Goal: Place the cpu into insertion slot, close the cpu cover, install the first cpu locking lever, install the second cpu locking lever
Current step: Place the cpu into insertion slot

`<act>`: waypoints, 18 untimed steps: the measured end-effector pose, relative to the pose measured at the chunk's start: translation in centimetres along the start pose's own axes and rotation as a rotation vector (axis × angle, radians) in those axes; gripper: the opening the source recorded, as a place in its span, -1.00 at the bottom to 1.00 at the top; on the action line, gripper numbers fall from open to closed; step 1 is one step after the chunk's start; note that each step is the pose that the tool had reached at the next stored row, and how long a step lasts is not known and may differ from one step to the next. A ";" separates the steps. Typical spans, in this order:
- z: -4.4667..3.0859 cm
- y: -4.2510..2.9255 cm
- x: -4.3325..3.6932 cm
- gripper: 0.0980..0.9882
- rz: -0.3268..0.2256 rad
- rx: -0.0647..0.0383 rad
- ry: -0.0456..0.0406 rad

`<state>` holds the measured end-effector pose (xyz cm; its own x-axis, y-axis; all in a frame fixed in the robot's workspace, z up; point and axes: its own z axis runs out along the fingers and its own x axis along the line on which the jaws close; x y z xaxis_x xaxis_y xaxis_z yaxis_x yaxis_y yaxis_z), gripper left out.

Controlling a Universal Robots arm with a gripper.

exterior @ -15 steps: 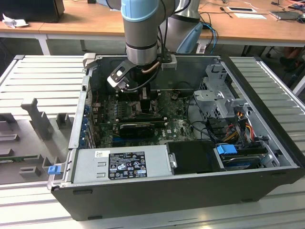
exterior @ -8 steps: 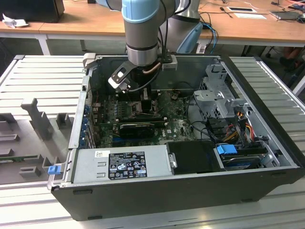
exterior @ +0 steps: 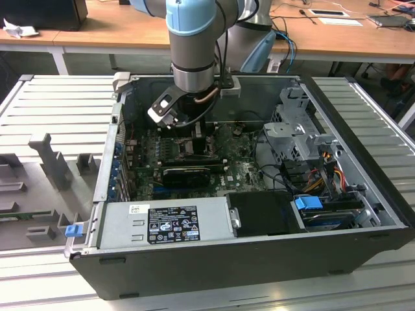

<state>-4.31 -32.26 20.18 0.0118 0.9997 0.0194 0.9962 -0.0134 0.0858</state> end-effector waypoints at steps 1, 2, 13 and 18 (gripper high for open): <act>0.04 0.00 0.01 -0.03 0.001 0.000 -0.0003; 0.09 -0.01 0.01 -0.03 0.003 0.000 -0.0006; 0.06 -0.01 0.04 0.14 0.004 0.000 0.0005; 0.06 -0.01 0.18 0.14 0.007 0.000 0.0105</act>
<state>-4.32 -32.08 20.13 0.0178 0.9994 0.0305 0.9961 -0.0204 0.0856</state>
